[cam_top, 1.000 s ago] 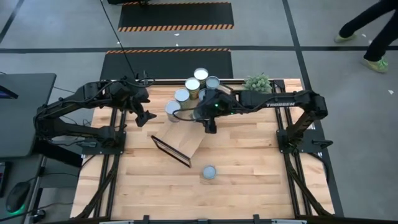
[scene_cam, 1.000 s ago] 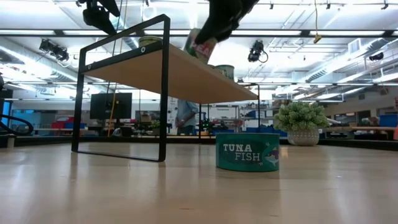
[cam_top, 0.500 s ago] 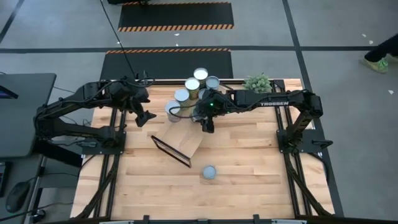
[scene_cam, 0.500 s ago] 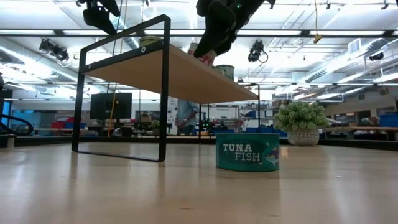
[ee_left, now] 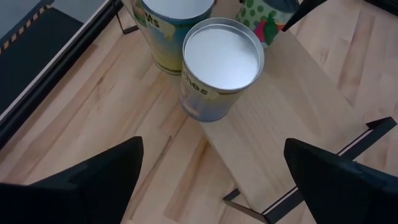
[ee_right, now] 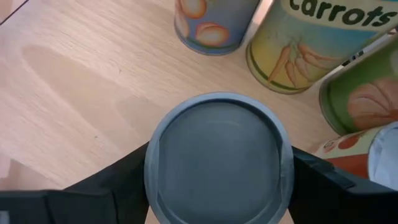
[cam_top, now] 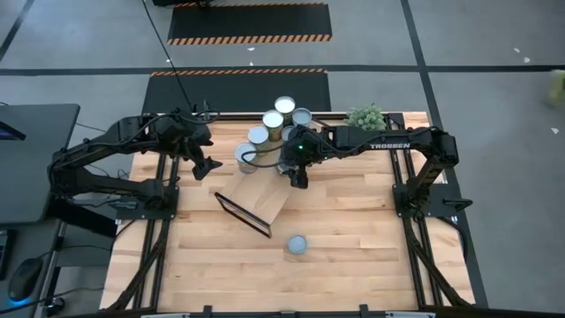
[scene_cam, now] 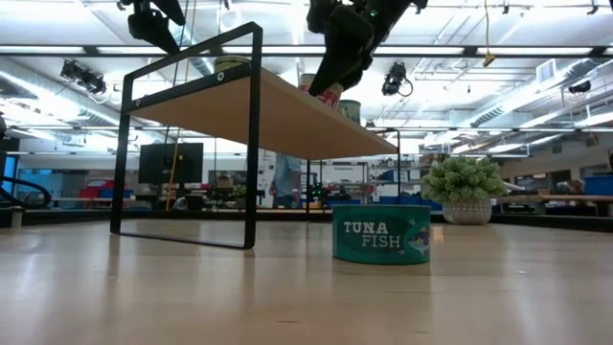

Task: Pick and place cans onto a shelf
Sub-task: Put the canned green peas on the shelf

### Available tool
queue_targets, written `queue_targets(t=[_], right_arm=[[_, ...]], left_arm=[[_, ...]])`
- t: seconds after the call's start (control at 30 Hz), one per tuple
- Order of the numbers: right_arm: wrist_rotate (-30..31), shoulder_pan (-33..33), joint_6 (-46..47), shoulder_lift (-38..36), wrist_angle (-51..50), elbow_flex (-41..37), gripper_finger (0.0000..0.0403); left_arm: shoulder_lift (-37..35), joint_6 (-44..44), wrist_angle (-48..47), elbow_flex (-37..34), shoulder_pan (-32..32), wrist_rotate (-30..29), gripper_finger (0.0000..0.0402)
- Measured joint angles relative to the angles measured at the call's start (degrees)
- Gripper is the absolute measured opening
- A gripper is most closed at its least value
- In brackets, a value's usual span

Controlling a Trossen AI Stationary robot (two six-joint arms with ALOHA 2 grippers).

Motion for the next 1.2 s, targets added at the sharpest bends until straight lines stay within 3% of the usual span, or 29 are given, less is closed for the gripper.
queue_targets(t=[0.47, 0.77, 0.97, 1.1, 1.2], right_arm=[[0.0, -1.4, -2.5, 0.0, 0.0, -0.2, 0.0352], [3.0, -0.6, -5.1, -0.6, 1.0, 3.0, 0.0352], [5.1, 1.8, -2.9, -1.2, -11.0, 8.0, 0.0351], [10.8, 4.4, -2.0, -2.0, -20.7, 7.6, 0.0349], [11.9, 5.4, 1.1, -2.3, -20.3, 4.6, 0.0348]], left_arm=[[0.0, -0.3, 0.0, 0.0, 0.0, 0.0, 0.0396], [0.0, -0.3, 0.0, 0.0, 0.0, 0.0, 0.0396], [0.0, -0.7, -0.1, 0.0, 0.0, 0.3, 0.0396], [0.0, -1.2, -0.3, 0.0, 0.0, 0.4, 0.0396], [0.0, -1.2, -0.3, 0.0, 0.0, 0.4, 0.0396]])
